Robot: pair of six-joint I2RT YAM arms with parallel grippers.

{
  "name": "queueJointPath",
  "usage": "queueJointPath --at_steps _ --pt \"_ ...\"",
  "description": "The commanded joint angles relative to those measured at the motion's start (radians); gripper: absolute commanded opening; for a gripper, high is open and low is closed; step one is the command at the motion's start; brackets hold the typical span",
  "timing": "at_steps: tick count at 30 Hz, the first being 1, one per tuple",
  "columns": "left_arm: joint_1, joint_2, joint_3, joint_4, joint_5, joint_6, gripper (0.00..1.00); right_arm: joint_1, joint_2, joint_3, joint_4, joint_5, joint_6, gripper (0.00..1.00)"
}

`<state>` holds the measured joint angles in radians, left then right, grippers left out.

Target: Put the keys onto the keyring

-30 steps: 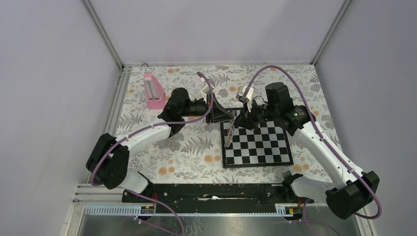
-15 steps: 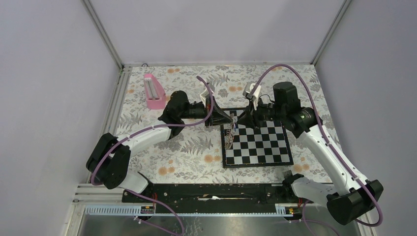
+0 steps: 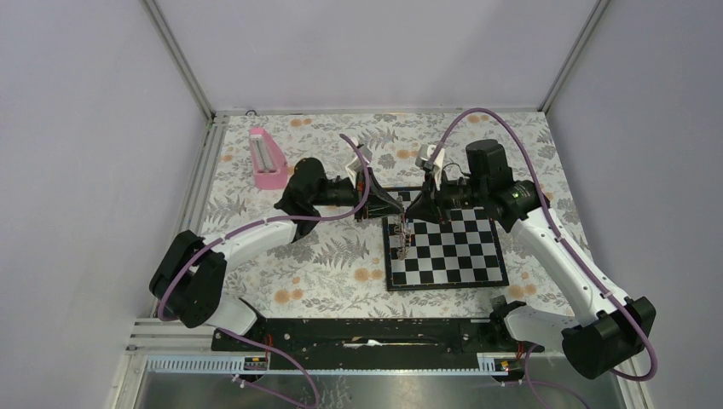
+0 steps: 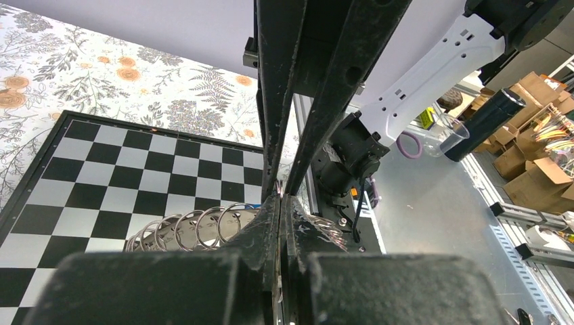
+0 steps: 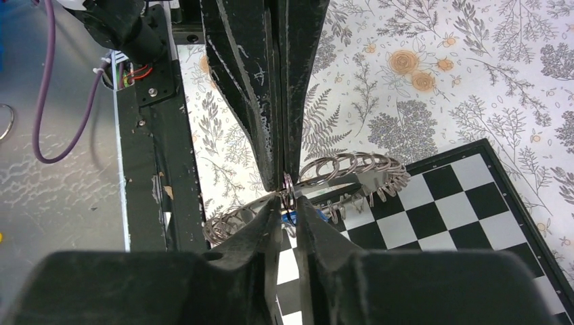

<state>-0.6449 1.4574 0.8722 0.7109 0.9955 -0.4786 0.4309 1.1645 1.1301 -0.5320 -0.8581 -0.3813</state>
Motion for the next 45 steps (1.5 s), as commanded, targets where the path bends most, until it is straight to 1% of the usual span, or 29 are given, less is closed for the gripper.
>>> queueJointPath --at_steps 1,5,9,10,11,14,15,17,19,23,28,34,40,45 --pt "0.002 -0.017 -0.012 0.09 0.026 0.02 0.0 -0.004 0.0 0.039 0.021 -0.053 0.007 0.16" --pt "0.002 -0.016 -0.01 0.085 0.026 0.029 0.0 -0.005 -0.007 0.037 0.02 -0.07 -0.005 0.01" --pt "0.002 -0.014 0.001 0.036 0.032 0.091 0.0 -0.004 -0.009 0.053 -0.005 -0.062 -0.025 0.0" --pt "0.003 -0.017 0.012 -0.001 0.032 0.125 0.02 -0.004 -0.004 0.065 -0.029 -0.053 -0.04 0.0" --pt "0.002 -0.021 0.029 -0.055 0.035 0.181 0.08 -0.004 0.003 0.08 -0.053 -0.039 -0.054 0.0" --pt "0.002 -0.03 0.109 -0.326 0.032 0.385 0.25 0.002 0.042 0.138 -0.156 0.023 -0.103 0.0" --pt "0.002 -0.03 0.141 -0.417 0.027 0.464 0.3 0.009 0.062 0.161 -0.197 0.044 -0.123 0.0" --pt "0.001 -0.031 0.188 -0.545 0.025 0.588 0.39 0.024 0.095 0.195 -0.259 0.08 -0.149 0.0" --pt "0.0 -0.032 0.22 -0.62 0.023 0.681 0.44 0.039 0.11 0.211 -0.287 0.105 -0.158 0.0" --pt "-0.008 -0.029 0.237 -0.663 0.029 0.732 0.48 0.075 0.133 0.224 -0.304 0.143 -0.159 0.0" --pt "-0.025 -0.012 0.248 -0.664 0.035 0.74 0.47 0.094 0.153 0.241 -0.311 0.151 -0.154 0.0" --pt "-0.041 0.004 0.252 -0.656 0.047 0.735 0.39 0.1 0.157 0.236 -0.299 0.149 -0.147 0.0" --pt "-0.044 0.012 0.239 -0.605 0.053 0.691 0.28 0.1 0.154 0.217 -0.282 0.143 -0.142 0.0" --pt "-0.044 0.014 0.225 -0.569 0.056 0.662 0.16 0.102 0.153 0.206 -0.275 0.142 -0.142 0.0"
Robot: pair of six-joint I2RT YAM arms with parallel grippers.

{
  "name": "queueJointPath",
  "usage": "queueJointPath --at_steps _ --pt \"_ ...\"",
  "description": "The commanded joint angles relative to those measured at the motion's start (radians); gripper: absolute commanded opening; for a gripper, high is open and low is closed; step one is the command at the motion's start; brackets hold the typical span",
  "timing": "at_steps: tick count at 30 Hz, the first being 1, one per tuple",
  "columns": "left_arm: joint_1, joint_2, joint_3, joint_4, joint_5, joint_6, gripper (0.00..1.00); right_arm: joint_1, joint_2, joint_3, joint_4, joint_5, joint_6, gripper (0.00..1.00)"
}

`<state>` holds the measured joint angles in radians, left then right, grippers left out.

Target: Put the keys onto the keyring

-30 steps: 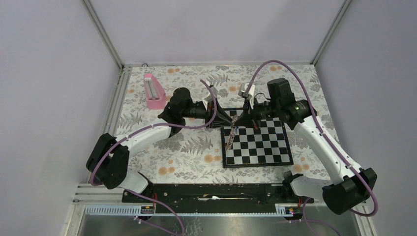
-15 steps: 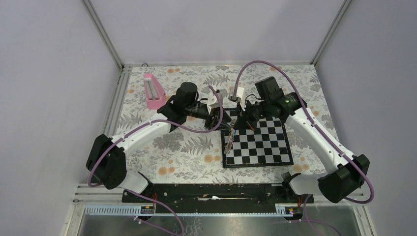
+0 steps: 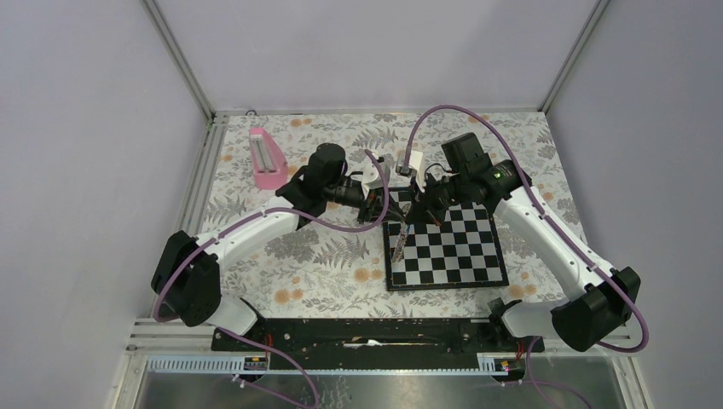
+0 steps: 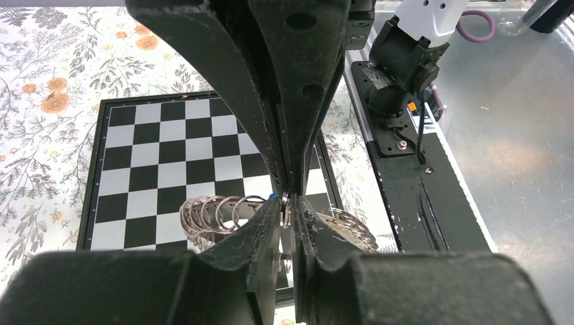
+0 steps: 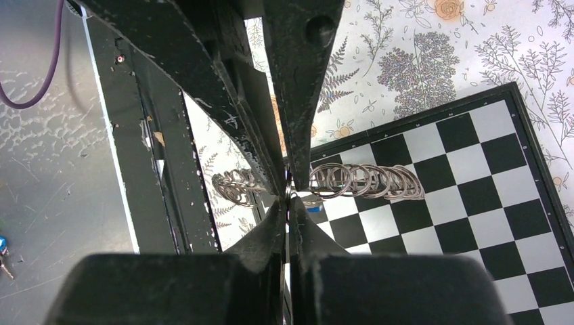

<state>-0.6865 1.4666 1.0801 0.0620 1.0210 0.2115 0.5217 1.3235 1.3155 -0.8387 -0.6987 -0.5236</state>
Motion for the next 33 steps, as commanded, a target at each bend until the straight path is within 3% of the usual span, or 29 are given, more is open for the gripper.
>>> queueJointPath --at_steps 1,5,8,16,21,28,33 --pt "-0.002 0.006 0.015 0.085 0.032 -0.034 0.14 0.01 -0.008 0.019 0.032 -0.019 0.001 0.0" --pt "-0.002 0.012 0.017 0.094 0.037 -0.047 0.01 0.009 -0.011 0.01 0.038 -0.019 0.002 0.0" --pt "-0.002 0.01 0.017 0.097 0.037 -0.055 0.0 0.01 -0.019 0.002 0.047 -0.01 0.001 0.0" --pt "0.01 -0.025 -0.053 0.294 0.039 -0.271 0.0 0.009 -0.1 -0.057 0.116 0.037 0.004 0.27" --pt "0.01 -0.035 -0.087 0.421 0.053 -0.42 0.0 0.008 -0.133 -0.083 0.124 0.038 -0.017 0.34" --pt "0.015 -0.035 -0.103 0.475 0.053 -0.471 0.0 0.009 -0.147 -0.108 0.131 0.038 -0.043 0.32" --pt "0.018 -0.032 -0.108 0.505 0.048 -0.496 0.0 0.009 -0.154 -0.126 0.141 0.035 -0.048 0.14"
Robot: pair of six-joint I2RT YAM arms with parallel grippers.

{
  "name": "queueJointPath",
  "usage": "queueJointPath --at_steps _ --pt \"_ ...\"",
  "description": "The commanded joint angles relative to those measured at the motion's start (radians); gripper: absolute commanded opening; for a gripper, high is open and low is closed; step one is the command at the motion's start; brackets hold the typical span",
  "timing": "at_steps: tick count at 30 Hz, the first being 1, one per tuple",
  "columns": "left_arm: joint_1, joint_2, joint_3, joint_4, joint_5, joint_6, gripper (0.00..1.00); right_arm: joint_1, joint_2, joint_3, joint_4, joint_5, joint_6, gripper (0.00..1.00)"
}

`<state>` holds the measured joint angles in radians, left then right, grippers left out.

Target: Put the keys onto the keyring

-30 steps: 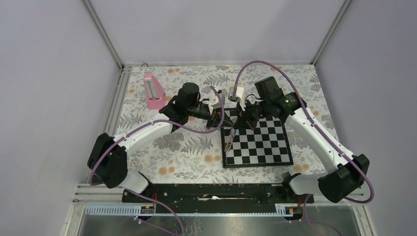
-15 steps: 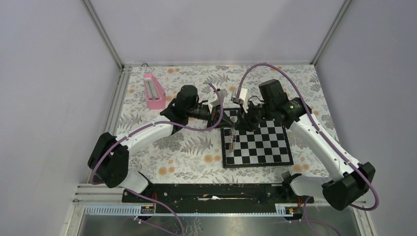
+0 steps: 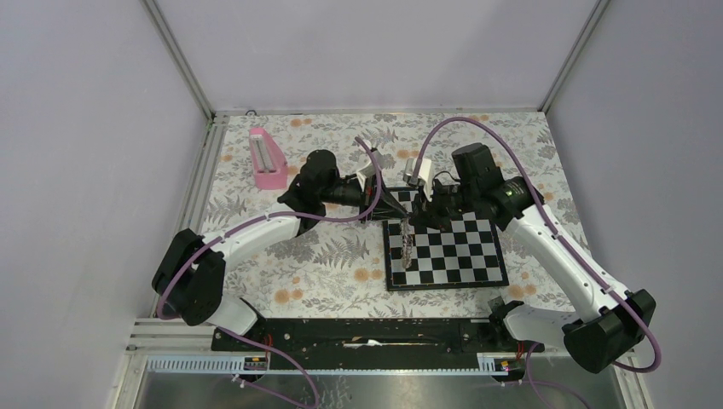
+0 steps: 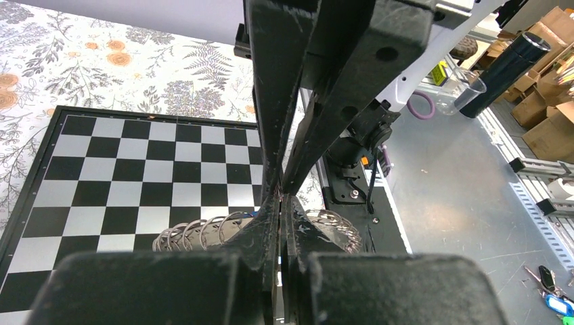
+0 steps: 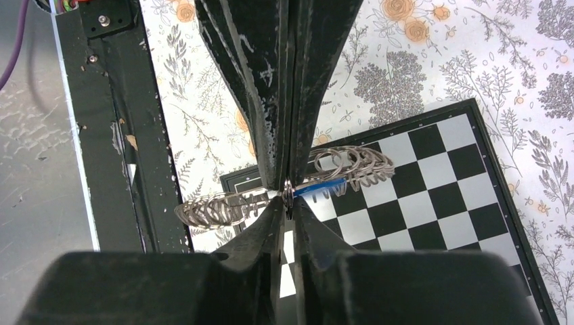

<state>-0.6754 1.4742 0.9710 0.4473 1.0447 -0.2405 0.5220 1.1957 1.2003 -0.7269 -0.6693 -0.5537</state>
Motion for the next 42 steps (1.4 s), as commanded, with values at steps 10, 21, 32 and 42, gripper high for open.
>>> queueJointPath --at_steps 10,21,32,42 --pt "0.01 -0.027 -0.011 0.18 -0.073 -0.136 0.0 0.009 -0.025 -0.025 0.062 0.014 0.026 0.03" --pt "0.01 -0.001 -0.026 0.188 -0.225 -0.193 0.0 0.009 -0.01 -0.04 0.128 0.082 0.096 0.04" --pt "0.01 0.026 -0.014 0.149 -0.288 -0.183 0.0 0.01 0.009 -0.039 0.153 0.052 0.142 0.14" --pt "0.019 0.007 -0.012 0.141 -0.248 -0.143 0.0 0.008 -0.061 -0.069 0.131 0.113 0.088 0.31"
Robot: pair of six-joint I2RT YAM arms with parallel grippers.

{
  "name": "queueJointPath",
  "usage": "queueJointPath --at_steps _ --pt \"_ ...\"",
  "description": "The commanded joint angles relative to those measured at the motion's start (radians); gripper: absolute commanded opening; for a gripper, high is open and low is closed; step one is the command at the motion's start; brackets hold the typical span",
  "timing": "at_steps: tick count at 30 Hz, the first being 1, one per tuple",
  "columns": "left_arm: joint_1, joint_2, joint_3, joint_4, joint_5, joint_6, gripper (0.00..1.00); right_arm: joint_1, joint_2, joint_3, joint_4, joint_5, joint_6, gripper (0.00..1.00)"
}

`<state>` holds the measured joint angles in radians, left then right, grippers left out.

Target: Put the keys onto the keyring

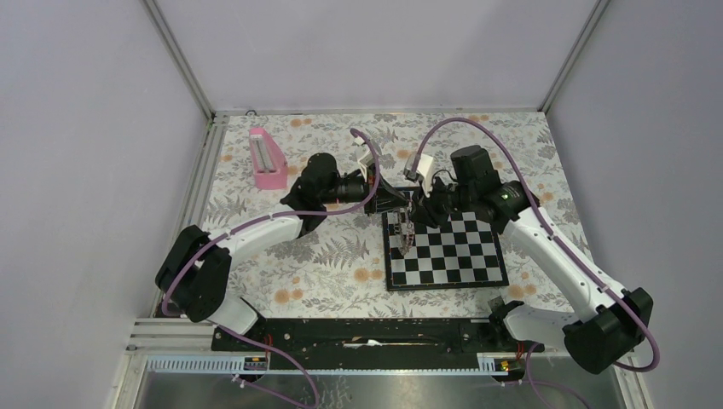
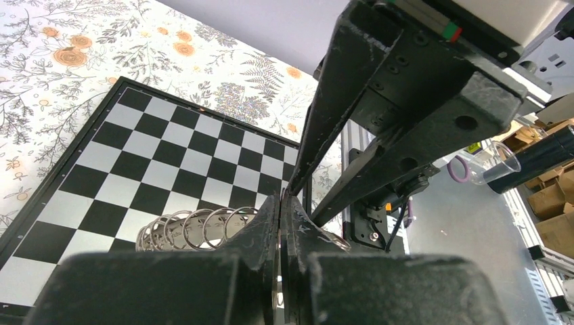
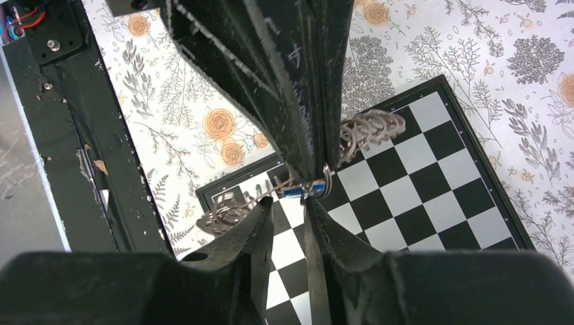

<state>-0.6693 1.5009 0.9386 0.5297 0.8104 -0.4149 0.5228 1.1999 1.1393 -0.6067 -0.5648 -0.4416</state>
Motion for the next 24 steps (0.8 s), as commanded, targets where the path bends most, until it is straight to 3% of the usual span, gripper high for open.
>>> queueJointPath --at_steps 1,15,24 --pt "0.019 -0.021 0.02 0.06 -0.007 0.034 0.0 0.003 -0.076 -0.011 0.01 0.018 -0.029 0.31" --pt "0.027 -0.032 -0.042 0.265 0.219 -0.007 0.0 -0.06 -0.076 0.042 0.021 -0.16 -0.002 0.37" --pt "0.026 -0.044 -0.079 0.353 0.284 -0.019 0.0 -0.061 -0.052 0.041 0.052 -0.245 -0.015 0.35"
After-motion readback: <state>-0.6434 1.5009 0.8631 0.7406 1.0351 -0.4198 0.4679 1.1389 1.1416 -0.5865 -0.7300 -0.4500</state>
